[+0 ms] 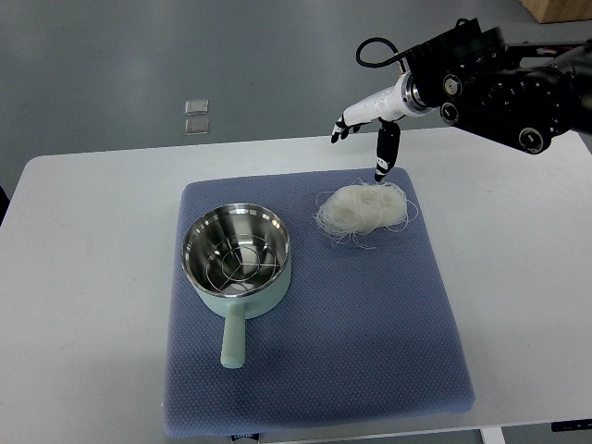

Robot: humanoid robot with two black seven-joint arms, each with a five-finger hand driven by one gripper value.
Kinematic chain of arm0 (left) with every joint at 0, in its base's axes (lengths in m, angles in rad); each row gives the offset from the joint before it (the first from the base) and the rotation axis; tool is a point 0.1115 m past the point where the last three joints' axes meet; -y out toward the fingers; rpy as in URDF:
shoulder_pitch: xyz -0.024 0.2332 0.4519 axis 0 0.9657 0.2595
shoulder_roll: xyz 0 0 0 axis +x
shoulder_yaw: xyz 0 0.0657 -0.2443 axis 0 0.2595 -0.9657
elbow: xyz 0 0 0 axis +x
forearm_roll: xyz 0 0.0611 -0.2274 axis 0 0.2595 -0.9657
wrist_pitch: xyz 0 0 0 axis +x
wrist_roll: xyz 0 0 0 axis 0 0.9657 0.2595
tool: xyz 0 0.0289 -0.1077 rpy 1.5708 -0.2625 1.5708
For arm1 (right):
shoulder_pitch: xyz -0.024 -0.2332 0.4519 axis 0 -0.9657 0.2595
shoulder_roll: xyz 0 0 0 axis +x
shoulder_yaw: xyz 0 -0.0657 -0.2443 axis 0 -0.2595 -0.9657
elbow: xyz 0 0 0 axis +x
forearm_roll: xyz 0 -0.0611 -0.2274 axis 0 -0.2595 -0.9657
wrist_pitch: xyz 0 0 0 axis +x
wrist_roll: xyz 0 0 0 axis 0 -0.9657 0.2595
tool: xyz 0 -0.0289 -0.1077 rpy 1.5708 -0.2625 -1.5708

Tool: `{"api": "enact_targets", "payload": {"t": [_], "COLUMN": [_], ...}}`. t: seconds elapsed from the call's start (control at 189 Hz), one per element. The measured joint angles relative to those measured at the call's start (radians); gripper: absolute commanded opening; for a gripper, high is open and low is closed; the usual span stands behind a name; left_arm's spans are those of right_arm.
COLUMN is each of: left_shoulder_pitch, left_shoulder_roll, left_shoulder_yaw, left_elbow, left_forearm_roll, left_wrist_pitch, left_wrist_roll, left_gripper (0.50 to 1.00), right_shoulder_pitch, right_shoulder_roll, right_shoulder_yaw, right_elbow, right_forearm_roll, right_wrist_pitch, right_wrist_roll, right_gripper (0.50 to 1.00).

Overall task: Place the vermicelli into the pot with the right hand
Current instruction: 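Move the right hand over the white vermicelli bundle, fingers down, then lower the right hand and close its fingers on the vermicelli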

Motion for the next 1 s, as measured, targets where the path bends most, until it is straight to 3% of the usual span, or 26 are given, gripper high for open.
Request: {"api": "enact_targets", "payload": {"t": [0.433,0.613,0.735,0.814,0.883,0.999], "left_shoulder_pitch": [0.0,0.0,0.0,0.0,0.0,0.0], "left_shoulder_roll": [0.0,0.0,0.0,0.0,0.0,0.0], "left_shoulder_yaw": [-0.002,-0.002,-0.002,-0.002,-0.002,-0.002], "left_elbow": [0.002,0.002,0.002,0.002,0.002,0.002], "left_forearm_roll": [-0.001,-0.001,-0.001,-0.001,-0.001,-0.001], "left_wrist_pitch": [0.002,0.002,0.002,0.002,0.002,0.002], "left_wrist_roll": [0.0,0.0,0.0,0.0,0.0,0.0], "left_gripper": [1.0,1.0,1.0,1.0,1.0,1.0], "right_shoulder_pitch": [-0.158,-0.205,-0.227,-0.238,-0.246,-0.25], "right_shoulder_roll": [0.083,0.108,0.117,0.12,0.122,0.123], "right_shoulder_yaw": [0.009,0.004,-0.005,-0.006,-0.007,-0.007], "right_elbow": [-0.094,-0.136,-0.152,-0.162,-0.165,-0.166], "right_forearm_roll": [0.016,0.002,-0.011,-0.016,-0.023,-0.035], "right_wrist_pitch": [-0.098,-0.135,-0.153,-0.157,-0.158,-0.159], "right_wrist_roll": [-0.007,-0.006,-0.004,-0.002,0.0,0.005], "right_gripper": [0.919,0.895,0.795,0.668,0.5,0.5]}}
